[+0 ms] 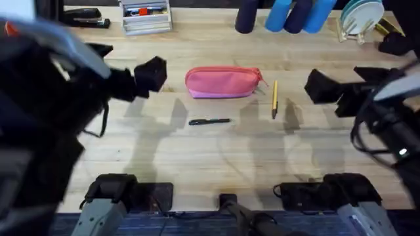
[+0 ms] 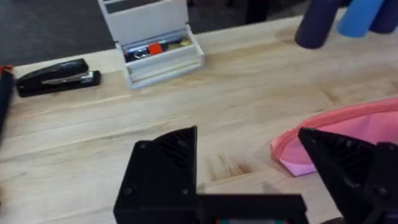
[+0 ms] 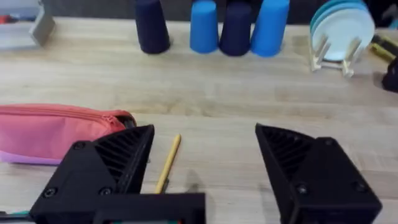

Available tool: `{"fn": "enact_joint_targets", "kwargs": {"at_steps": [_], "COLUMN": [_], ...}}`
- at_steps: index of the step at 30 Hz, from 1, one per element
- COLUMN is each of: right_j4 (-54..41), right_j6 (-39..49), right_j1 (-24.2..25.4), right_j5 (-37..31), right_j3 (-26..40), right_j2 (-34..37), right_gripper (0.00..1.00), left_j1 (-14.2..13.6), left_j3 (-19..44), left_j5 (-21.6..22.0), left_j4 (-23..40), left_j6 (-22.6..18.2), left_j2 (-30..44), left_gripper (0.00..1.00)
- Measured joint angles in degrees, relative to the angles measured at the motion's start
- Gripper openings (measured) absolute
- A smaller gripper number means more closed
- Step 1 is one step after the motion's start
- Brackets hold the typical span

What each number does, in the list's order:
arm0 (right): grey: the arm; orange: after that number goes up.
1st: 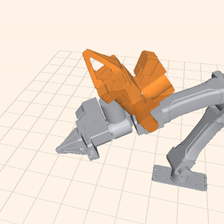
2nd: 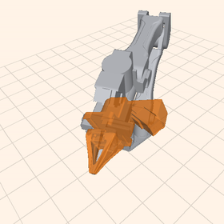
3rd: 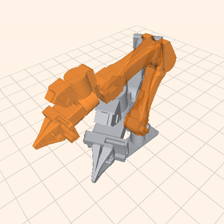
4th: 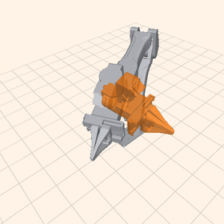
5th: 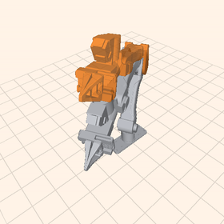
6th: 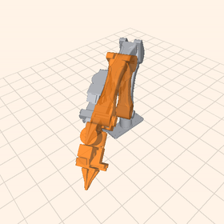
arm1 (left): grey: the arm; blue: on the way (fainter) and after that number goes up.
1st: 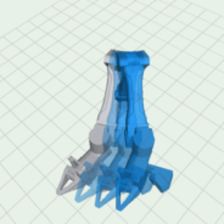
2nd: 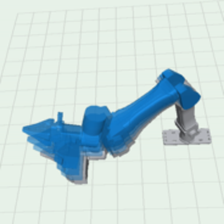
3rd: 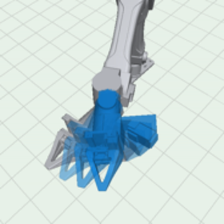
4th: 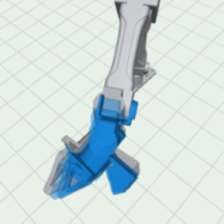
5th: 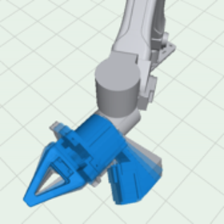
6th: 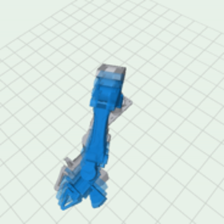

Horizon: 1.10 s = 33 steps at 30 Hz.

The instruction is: Unzip the bag, pick up the pens from the table one at a time and place them inside, then zip the bag closed.

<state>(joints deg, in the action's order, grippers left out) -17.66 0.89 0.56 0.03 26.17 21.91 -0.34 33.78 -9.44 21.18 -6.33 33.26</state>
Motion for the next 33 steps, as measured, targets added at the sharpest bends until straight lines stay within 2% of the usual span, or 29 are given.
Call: {"fn": "enact_joint_targets", "kwargs": {"at_steps": [9, 15, 25, 30, 33], "right_j4": [-12.81, -16.83, -17.13, -17.13, -17.13], "right_j6": [0.32, 0.42, 0.42, 0.42, 0.42], "right_j1": [0.0, 0.0, 0.0, 0.0, 0.0], "right_j5": [0.0, 0.0, 0.0, 0.0, 0.0], "right_j3": [18.66, 26.66, 28.22, 28.22, 28.22], "right_j2": [19.77, 27.83, 29.58, 29.58, 29.58], "right_gripper": [0.996, 0.996, 0.996, 0.996, 0.996], "left_j1": [0.0, 0.0, 0.0, 0.0, 0.0], "left_j3": [15.68, 21.85, 22.66, 22.66, 22.66], "left_j5": [-6.47, -9.32, -10.35, -11.46, -14.33], "left_j4": [10.61, 15.92, 17.82, 21.17, 23.66], "left_j6": [-2.81, -4.74, -6.0, -10.88, -16.34], "left_j2": [16.99, 22.22, 23.38, 23.38, 23.38], "left_gripper": [0.993, 0.993, 0.993, 0.993, 0.993]}}
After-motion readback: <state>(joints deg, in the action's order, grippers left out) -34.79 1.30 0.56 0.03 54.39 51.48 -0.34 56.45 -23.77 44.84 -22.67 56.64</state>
